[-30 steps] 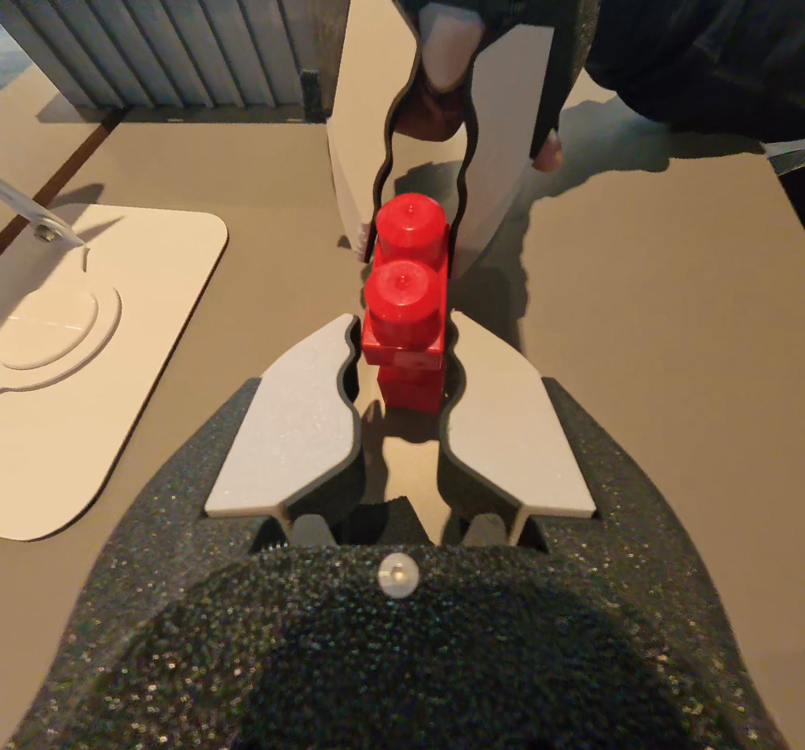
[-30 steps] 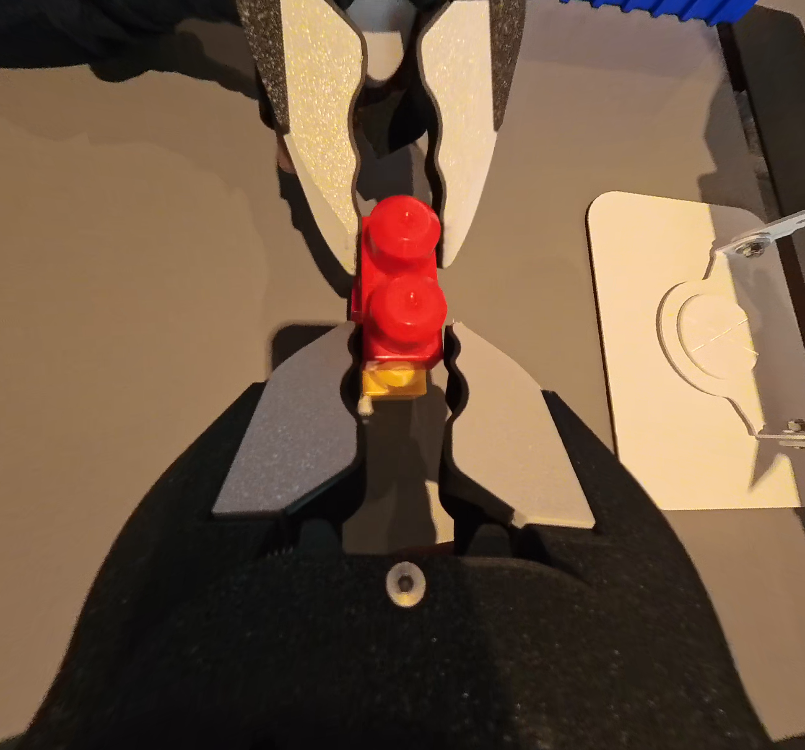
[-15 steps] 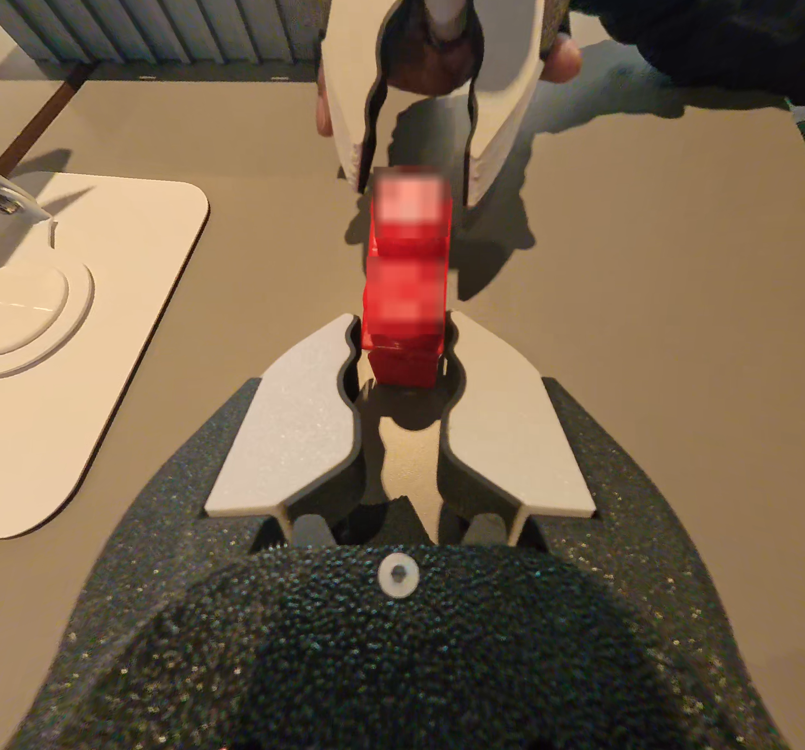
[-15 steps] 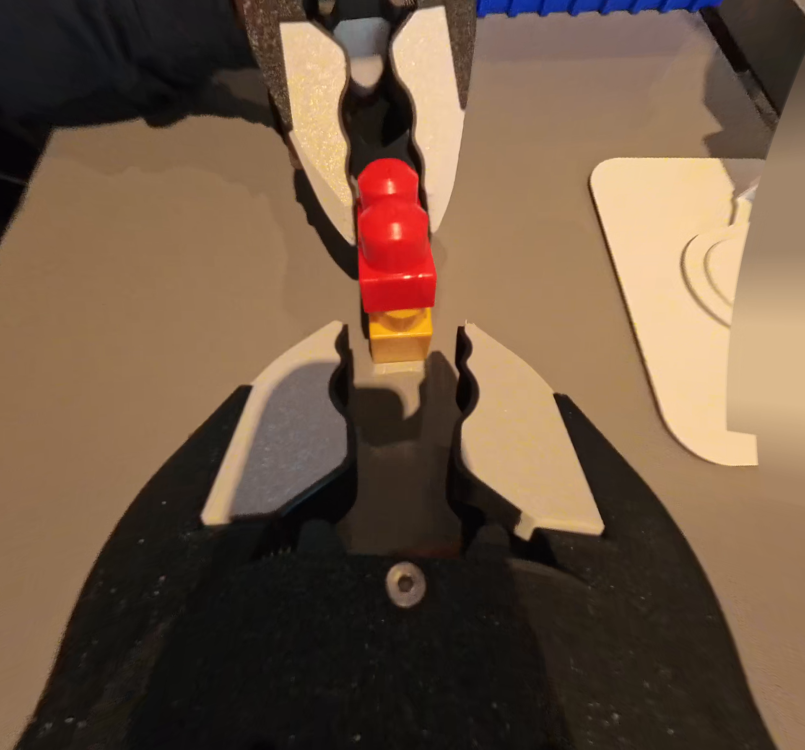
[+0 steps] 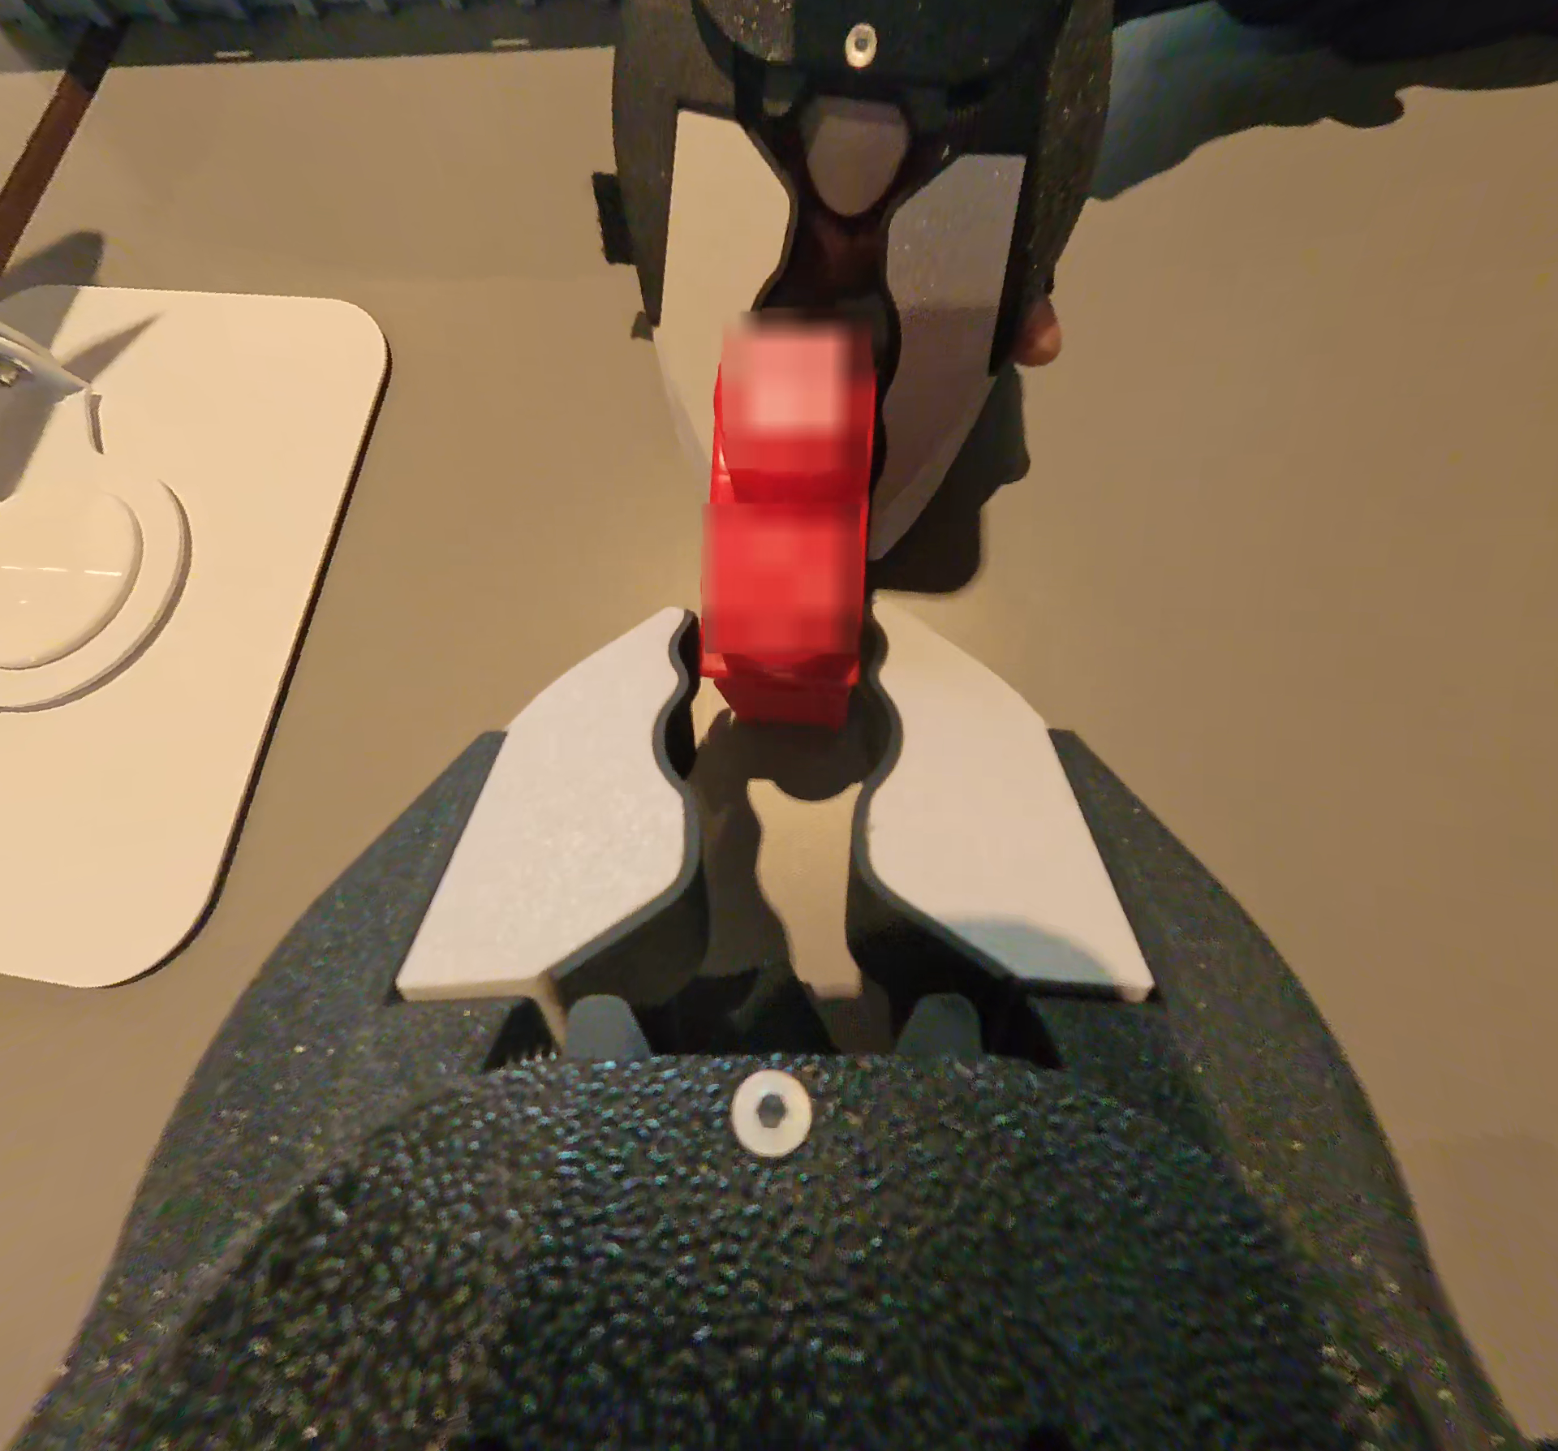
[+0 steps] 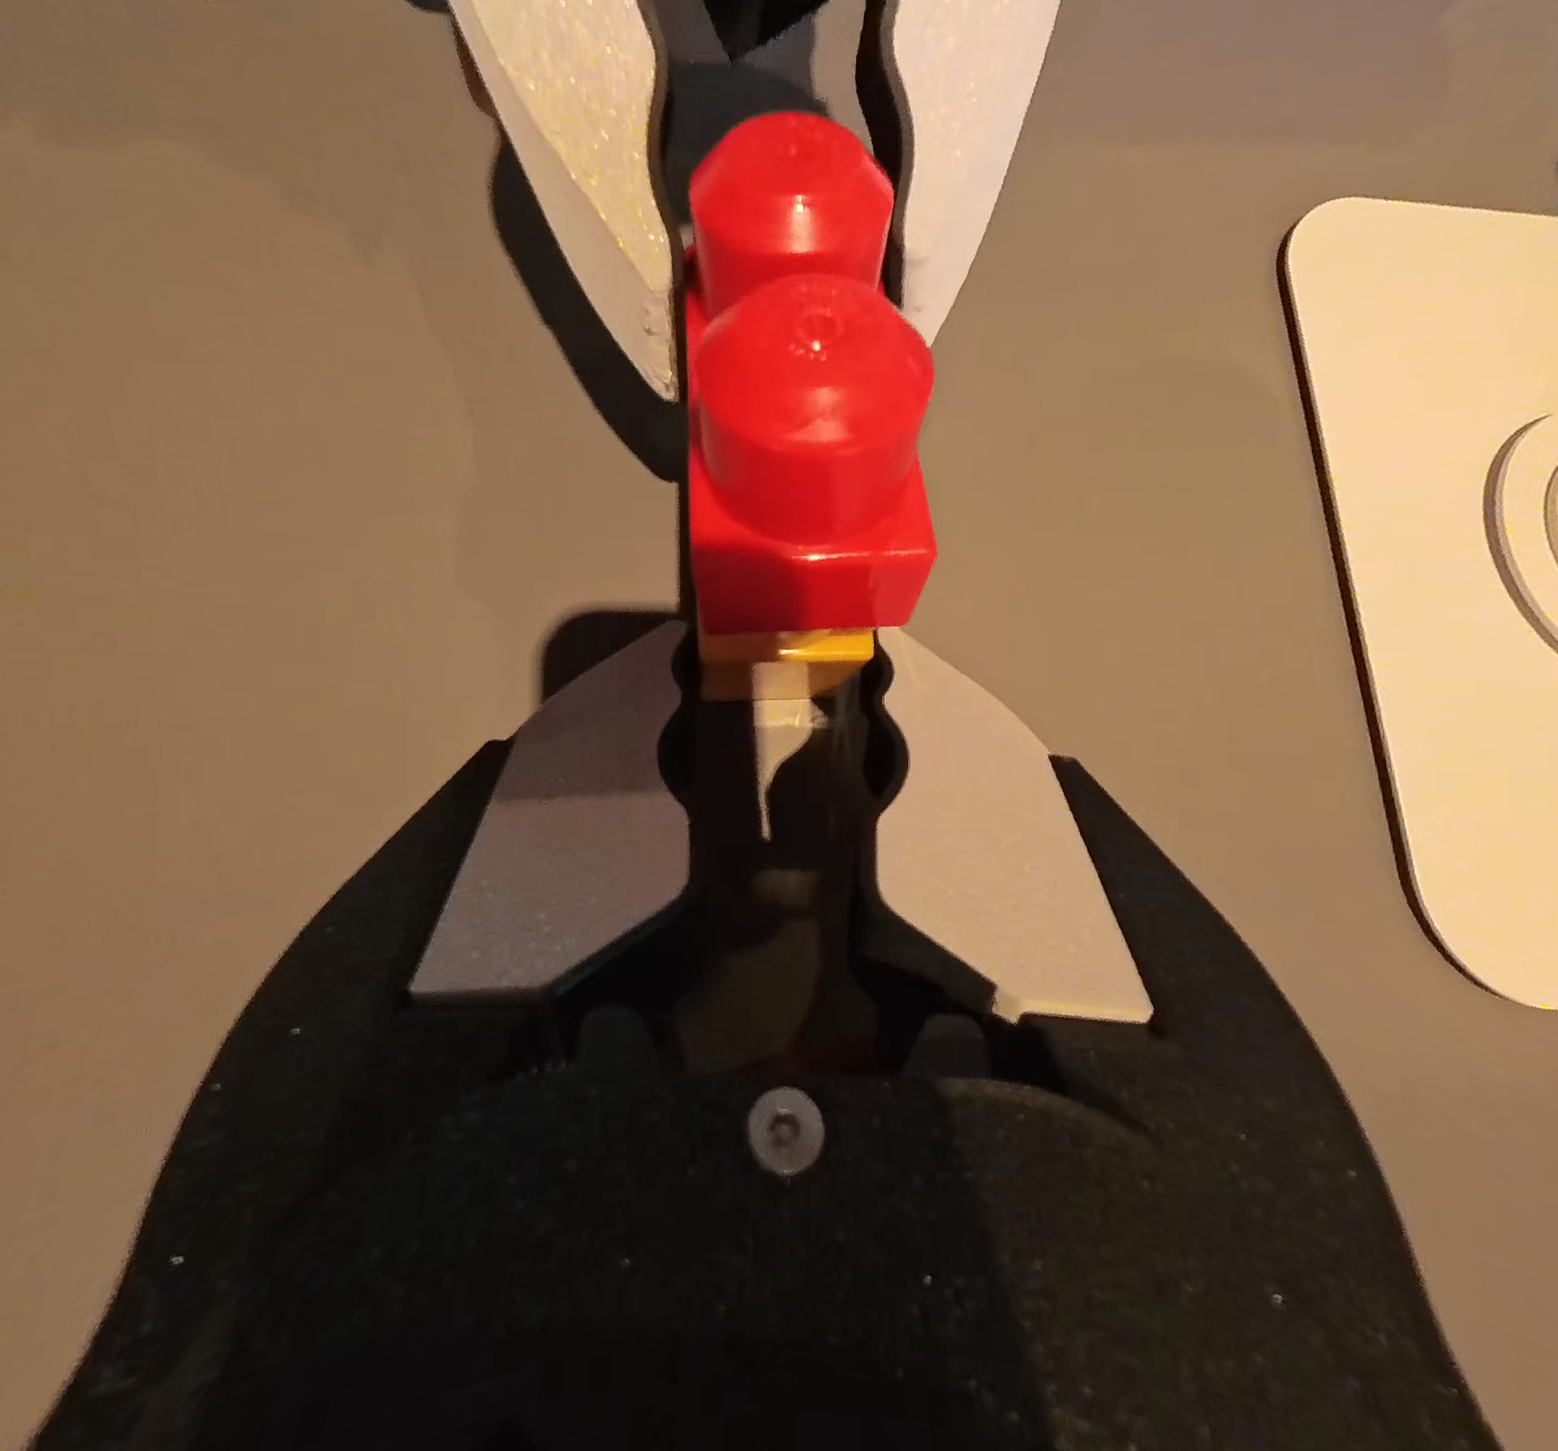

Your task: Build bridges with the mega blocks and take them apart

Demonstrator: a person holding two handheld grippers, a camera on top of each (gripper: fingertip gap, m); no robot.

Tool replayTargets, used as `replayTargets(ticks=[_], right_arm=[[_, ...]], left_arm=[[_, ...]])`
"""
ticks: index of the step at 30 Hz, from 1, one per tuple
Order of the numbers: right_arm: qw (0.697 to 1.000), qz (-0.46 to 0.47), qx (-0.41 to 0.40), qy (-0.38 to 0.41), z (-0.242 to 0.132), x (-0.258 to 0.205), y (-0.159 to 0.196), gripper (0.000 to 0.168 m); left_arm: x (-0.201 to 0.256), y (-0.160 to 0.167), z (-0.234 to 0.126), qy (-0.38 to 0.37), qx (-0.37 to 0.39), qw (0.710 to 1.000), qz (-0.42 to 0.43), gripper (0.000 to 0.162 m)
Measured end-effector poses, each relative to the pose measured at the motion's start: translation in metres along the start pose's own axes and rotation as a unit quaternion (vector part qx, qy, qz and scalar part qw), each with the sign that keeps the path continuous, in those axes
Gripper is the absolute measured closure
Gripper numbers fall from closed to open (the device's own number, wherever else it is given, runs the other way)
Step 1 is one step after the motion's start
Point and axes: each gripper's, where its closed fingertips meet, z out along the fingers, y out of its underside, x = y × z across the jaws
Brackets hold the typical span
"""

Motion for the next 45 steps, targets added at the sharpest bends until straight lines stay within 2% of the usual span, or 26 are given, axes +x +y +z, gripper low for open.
replayTargets(ticks=[7, 14, 18, 21, 24, 26, 30, 35, 45], right_arm=[[1.0, -0.002, 0.005, -0.012, -0.002, -0.003, 0.0, 0.127], [0.995, 0.015, 0.095, -0.022, -0.031, 0.002, -0.02, 0.123], [0.997, -0.003, 0.082, -0.007, -0.031, 0.004, -0.015, 0.121], [0.992, -0.001, 0.127, -0.003, -0.038, 0.003, -0.036, 0.121], [0.995, -0.014, 0.097, 0.016, -0.035, 0.004, -0.033, 0.119], [0.998, -0.007, 0.061, 0.007, -0.031, 0.001, -0.02, 0.118], [0.999, 0.023, 0.045, -0.012, -0.025, -0.004, -0.009, 0.117], [1.0, 0.008, 0.006, -0.004, -0.008, -0.003, 0.002, 0.132], [0.999, -0.022, 0.015, -0.037, -0.004, -0.006, -0.002, 0.131]], left_arm=[[0.0, 0.003, 0.0, 0.016, -0.05, 0.999, -0.001, 0.126], [0.0, 0.004, 0.0, 0.023, -0.071, 0.997, 0.003, 0.126], [0.0, 0.003, 0.0, 0.024, -0.07, 0.997, 0.002, 0.126], [0.0, 0.004, 0.0, 0.025, -0.074, 0.997, 0.005, 0.126], [-0.001, 0.004, 0.0, 0.025, -0.076, 0.997, 0.007, 0.126], [-0.001, 0.003, 0.0, 0.025, -0.073, 0.997, 0.009, 0.126], [-0.001, 0.003, 0.0, 0.024, -0.066, 0.997, 0.011, 0.126], [-0.001, 0.004, 0.0, 0.026, -0.062, 0.998, 0.017, 0.126], [0.001, 0.006, -0.004, 0.033, -0.065, 0.997, 0.019, 0.127]])
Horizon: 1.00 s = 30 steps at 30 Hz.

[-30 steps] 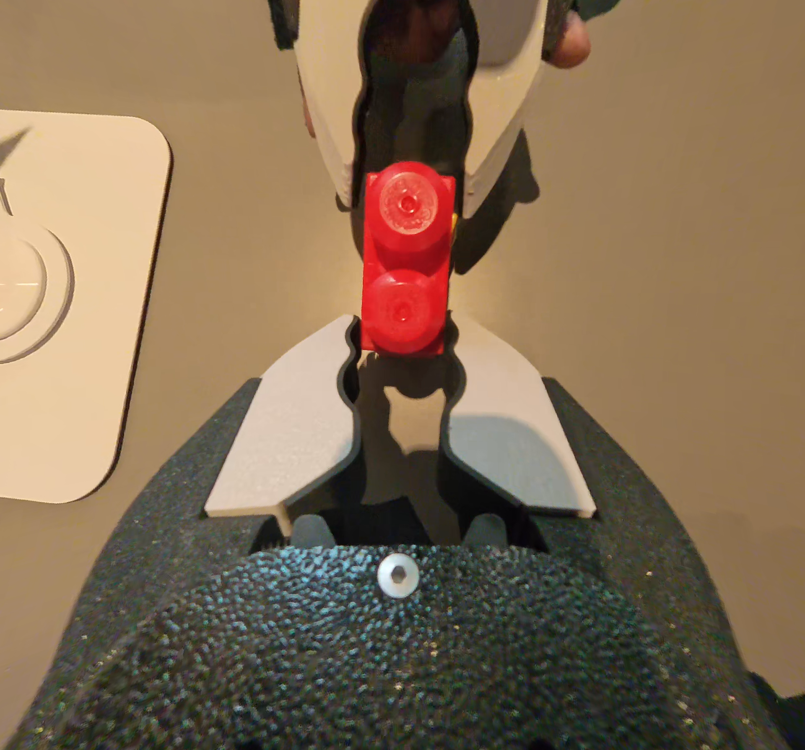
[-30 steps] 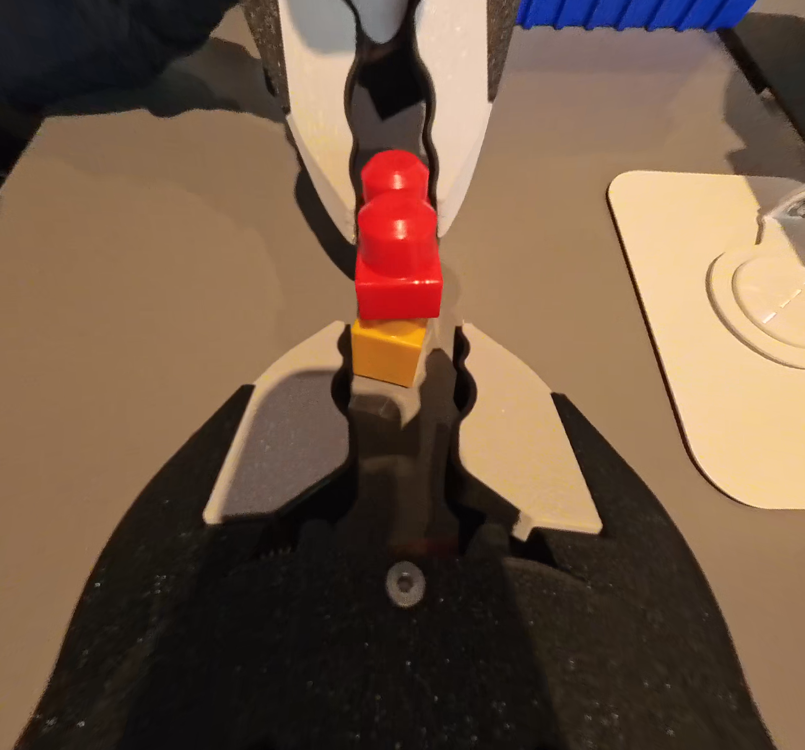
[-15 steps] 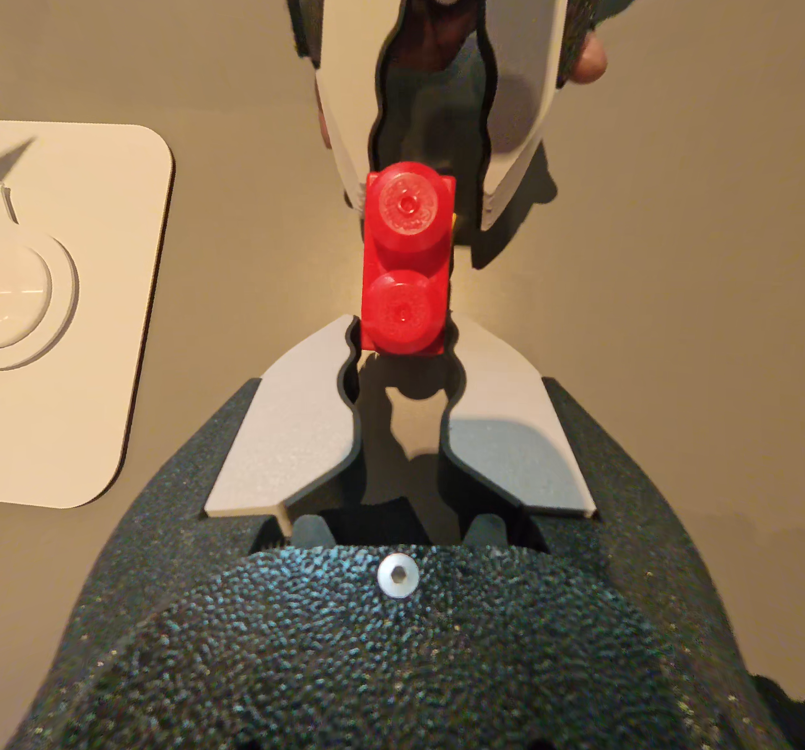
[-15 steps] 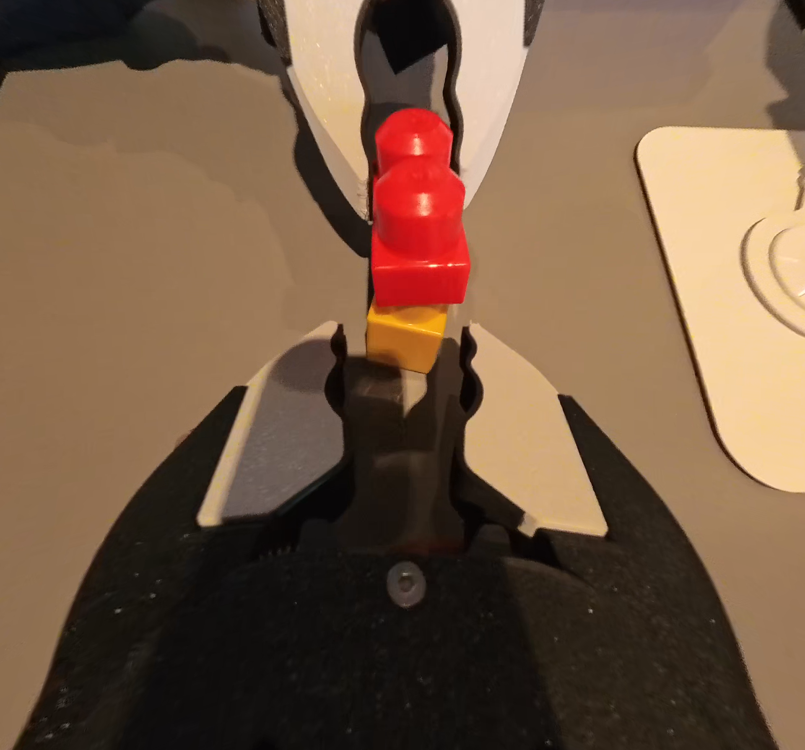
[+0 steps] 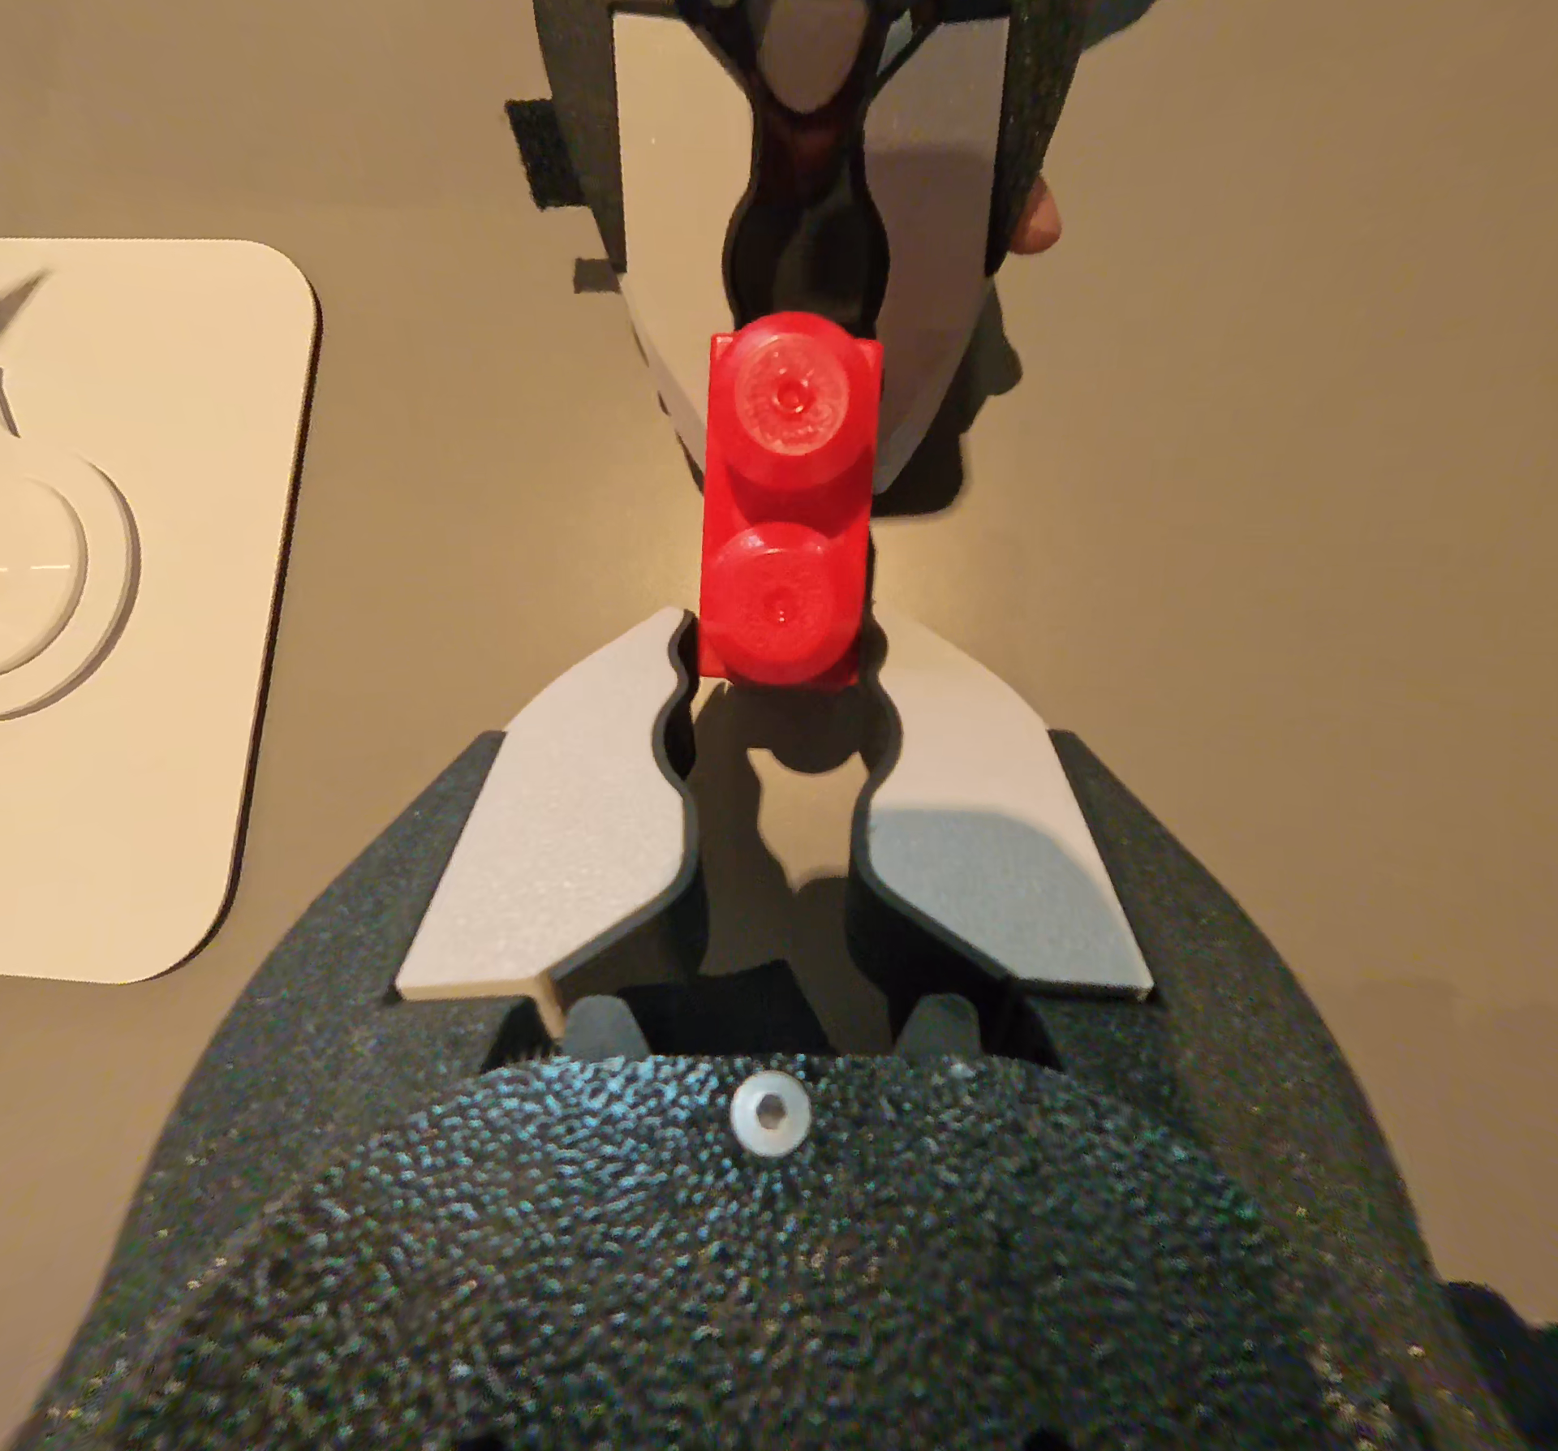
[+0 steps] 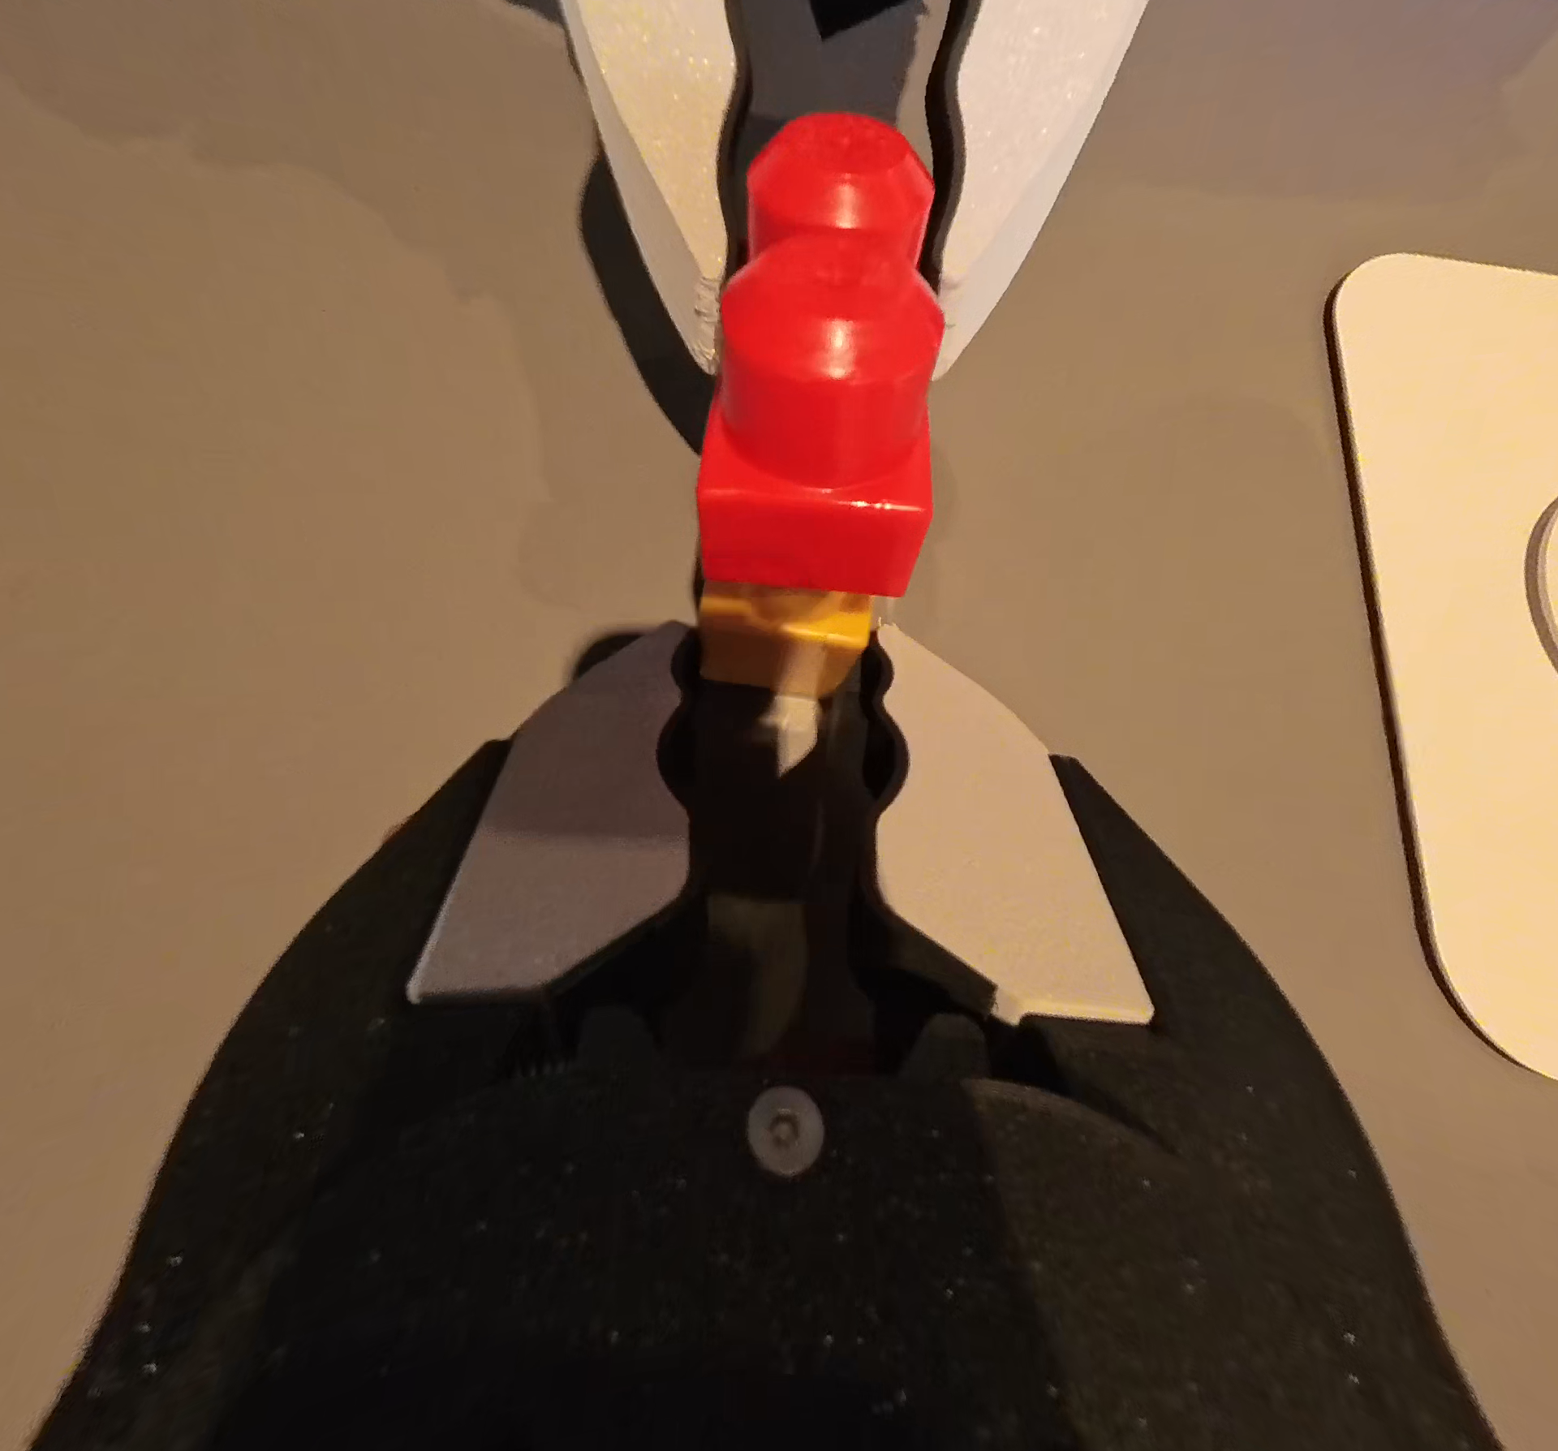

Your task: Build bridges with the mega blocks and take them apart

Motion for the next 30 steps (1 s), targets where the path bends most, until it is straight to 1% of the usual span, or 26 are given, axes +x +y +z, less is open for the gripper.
replayTargets(ticks=[2, 7, 9, 14, 16, 18, 21, 25, 30], right_arm=[[1.0, 0.0, 0.025, -0.001, -0.005, -0.001, -0.005, 0.123], [0.994, 0.009, 0.109, 0.0, -0.022, 0.001, -0.022, 0.118], [0.991, 0.012, 0.13, -0.003, -0.024, 0.0, -0.03, 0.118], [0.991, -0.003, 0.135, 0.019, -0.019, 0.0, -0.041, 0.118], [0.99, 0.0, 0.141, 0.031, -0.019, 0.002, -0.046, 0.122], [0.99, 0.004, 0.132, 0.045, -0.017, 0.007, -0.045, 0.132], [0.99, 0.012, 0.13, 0.045, -0.017, 0.008, -0.043, 0.132], [0.991, 0.024, 0.124, 0.044, -0.015, 0.011, -0.037, 0.132], [0.992, 0.025, 0.113, 0.042, -0.01, 0.01, -0.035, 0.132]], left_arm=[[0.0, 0.0, 0.0, 0.0, 0.002, 1.0, -0.001, 0.127], [0.0, 0.0, 0.0, 0.001, 0.004, 1.0, -0.003, 0.126], [0.0, 0.0, 0.0, 0.002, 0.004, 1.0, -0.004, 0.126], [0.0, 0.0, 0.0, 0.002, 0.004, 1.0, -0.004, 0.127], [0.0, 0.0, 0.0, 0.002, 0.003, 1.0, -0.003, 0.126], [0.0, 0.0, 0.0, 0.003, 0.002, 1.0, -0.002, 0.126], [0.0, -0.001, 0.0, 0.001, 0.008, 1.0, -0.004, 0.127], [-0.004, -0.006, 0.0, -0.007, 0.041, 0.999, -0.007, 0.126], [-0.002, -0.005, -0.004, 0.011, 0.082, 0.996, -0.021, 0.127]])
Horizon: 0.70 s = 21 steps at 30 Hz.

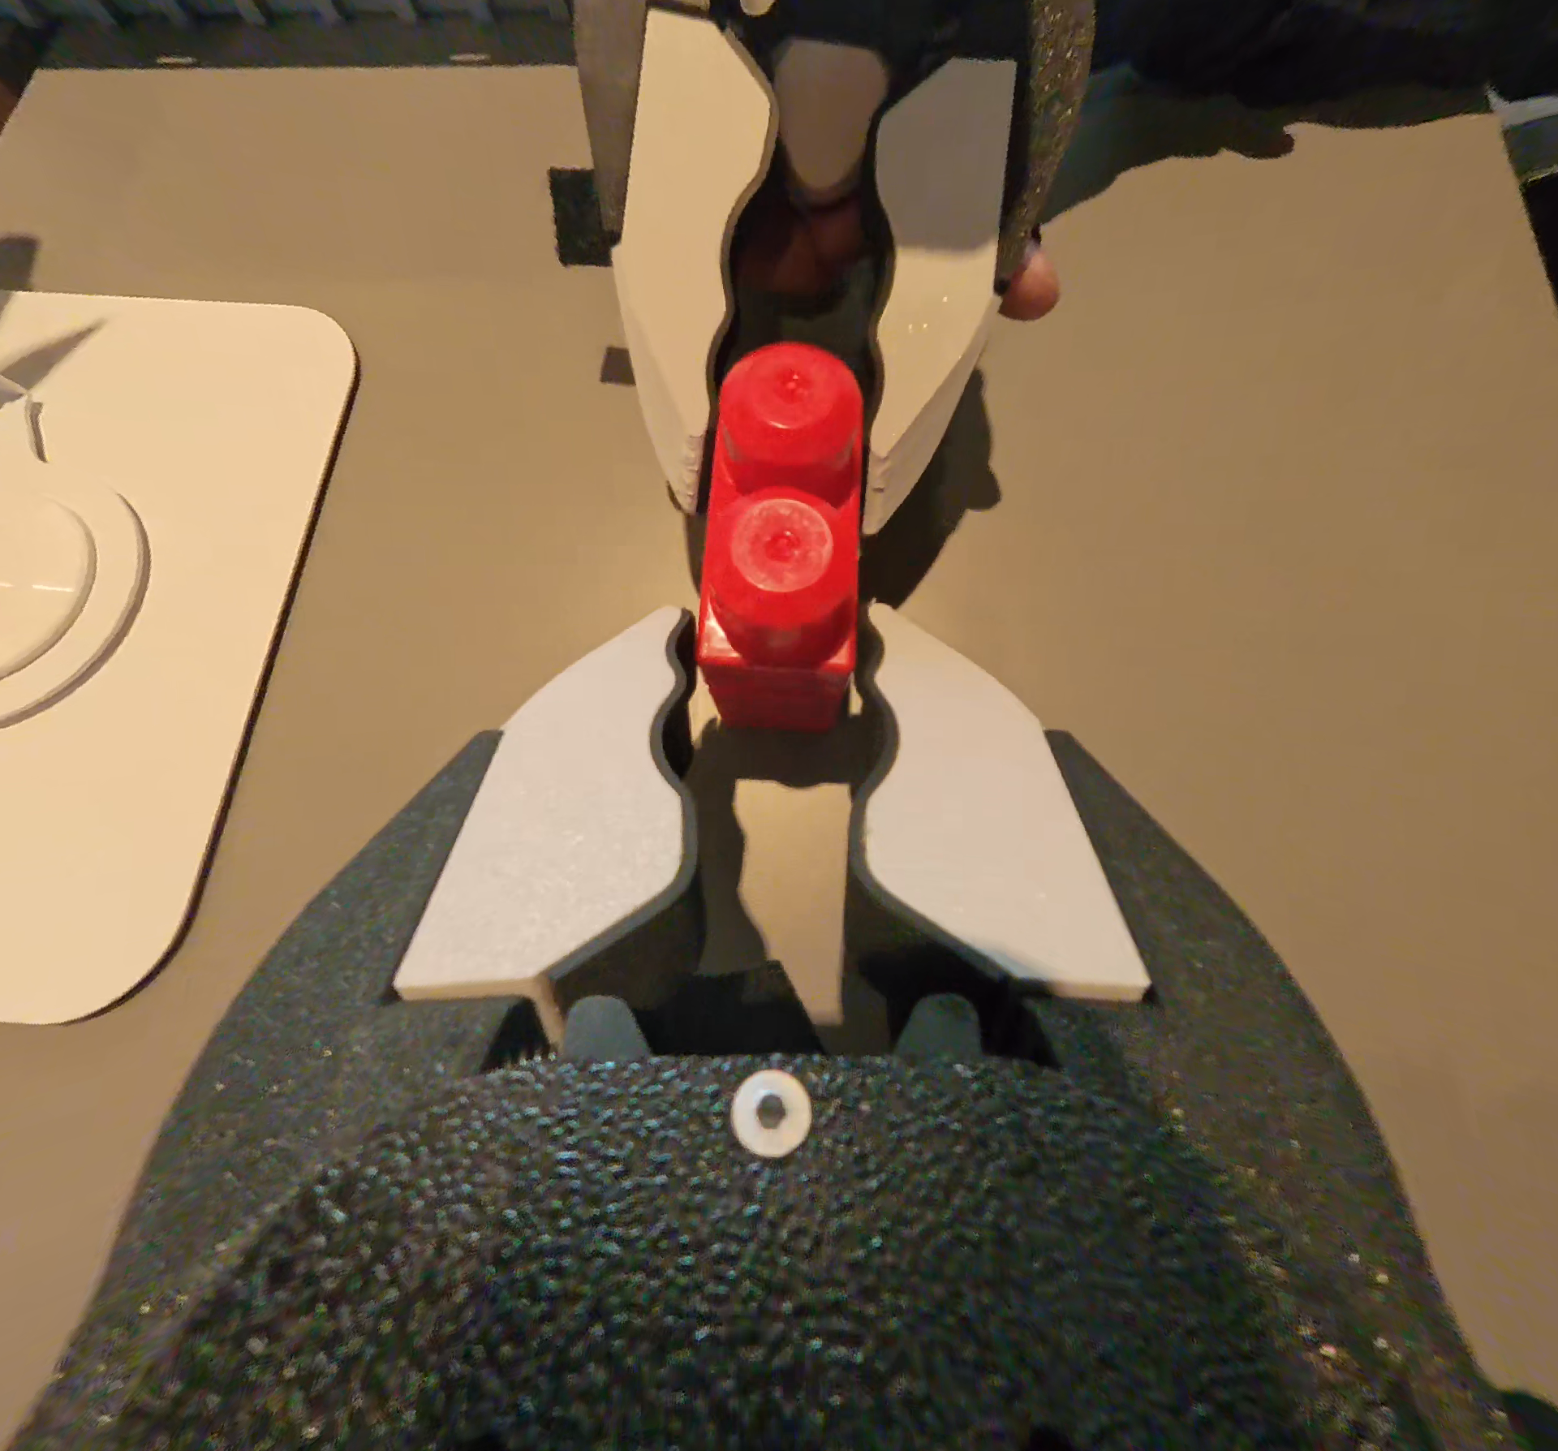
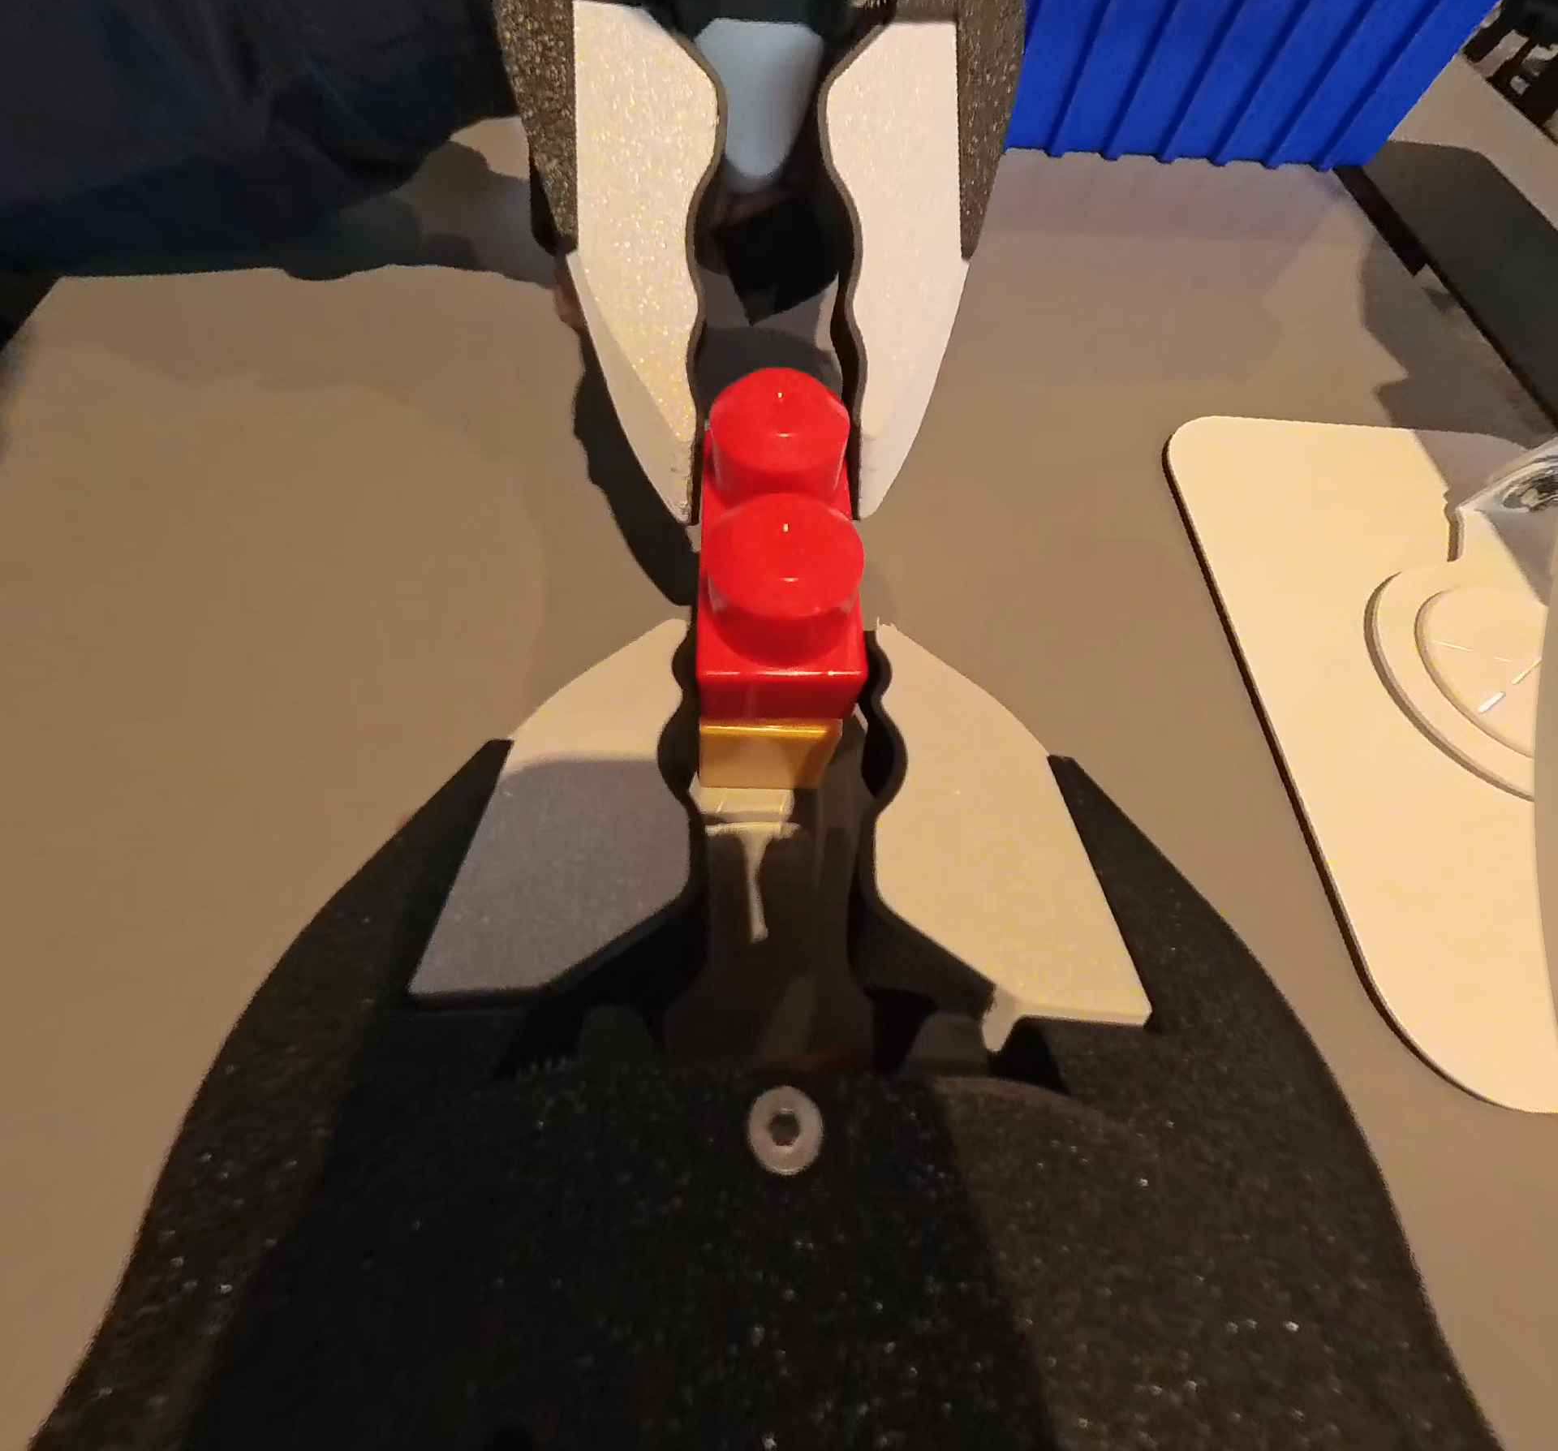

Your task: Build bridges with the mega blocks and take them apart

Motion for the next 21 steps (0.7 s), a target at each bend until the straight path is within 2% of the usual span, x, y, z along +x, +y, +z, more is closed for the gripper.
replayTargets(ticks=[13, 21], right_arm=[[0.996, 0.071, -0.005, -0.055, 0.0008, 0.001, 0.0017, 0.131], [0.997, 0.054, -0.021, -0.042, 0.0021, 0.0009, 0.0052, 0.131]], left_arm=[[-0.0015, 0.0001, 0.0016, 0.049, 0.052, 0.996, -0.059, 0.127], [-0.0023, 0.0053, 0.0044, 0.03, 0.025, 0.999, -0.017, 0.126]])
